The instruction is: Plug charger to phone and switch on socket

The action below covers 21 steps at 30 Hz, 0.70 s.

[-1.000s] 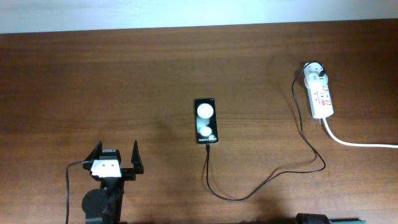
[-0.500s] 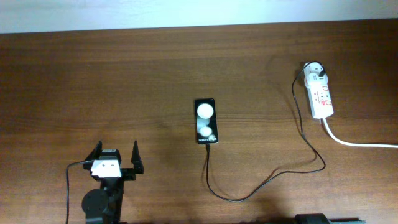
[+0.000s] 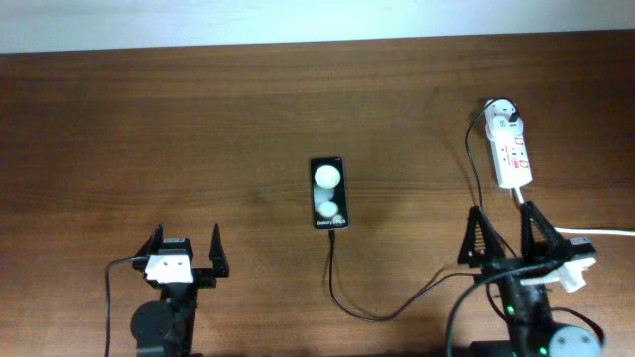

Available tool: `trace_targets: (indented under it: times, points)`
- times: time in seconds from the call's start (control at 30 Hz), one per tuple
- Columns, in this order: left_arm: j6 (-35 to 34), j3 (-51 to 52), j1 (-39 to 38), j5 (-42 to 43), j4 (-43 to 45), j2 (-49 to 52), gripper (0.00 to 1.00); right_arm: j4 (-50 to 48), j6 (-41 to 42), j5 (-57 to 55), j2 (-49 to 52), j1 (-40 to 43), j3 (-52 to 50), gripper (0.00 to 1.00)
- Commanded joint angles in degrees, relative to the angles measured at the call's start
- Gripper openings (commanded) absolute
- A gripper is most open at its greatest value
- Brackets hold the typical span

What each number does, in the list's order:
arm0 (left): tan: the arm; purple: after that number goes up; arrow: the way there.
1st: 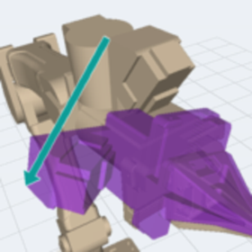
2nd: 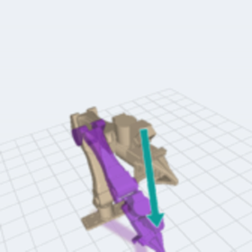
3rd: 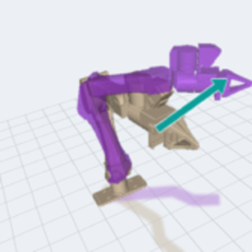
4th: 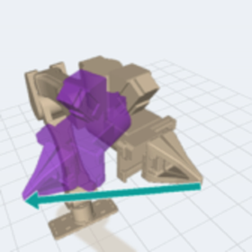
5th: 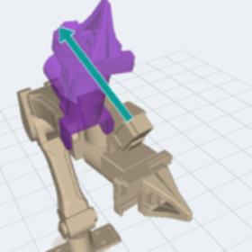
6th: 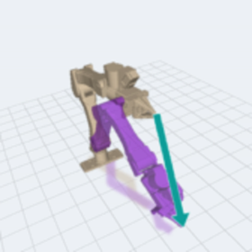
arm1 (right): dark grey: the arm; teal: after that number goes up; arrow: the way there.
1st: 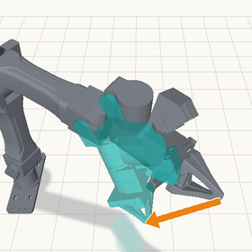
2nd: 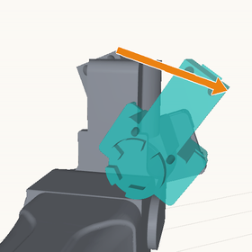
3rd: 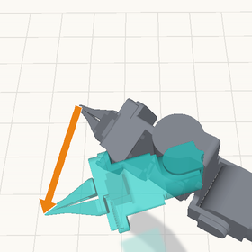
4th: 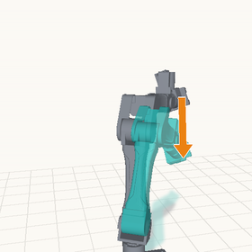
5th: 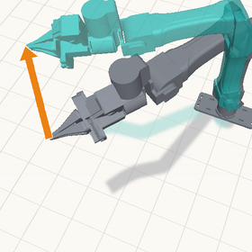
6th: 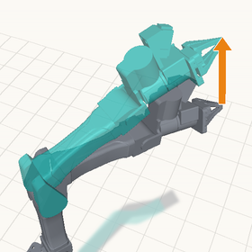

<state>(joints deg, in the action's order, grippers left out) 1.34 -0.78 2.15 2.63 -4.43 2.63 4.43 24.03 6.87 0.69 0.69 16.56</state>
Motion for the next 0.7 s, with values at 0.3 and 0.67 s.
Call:
trace_targets:
  times: [0.3, 0.67]
  points:
    - [0.9, 0.2, -0.1, 0.8, -0.1, 0.0, 0.99, -6.4, -5.3, -1.1, -0.3, -0.3, -16.2, 0.99]
    - [0.9, 0.2, -0.1, 0.8, -0.1, 0.0, 0.99, -0.8, -21.1, 2.8, 0.0, -0.3, -16.2, 0.99]
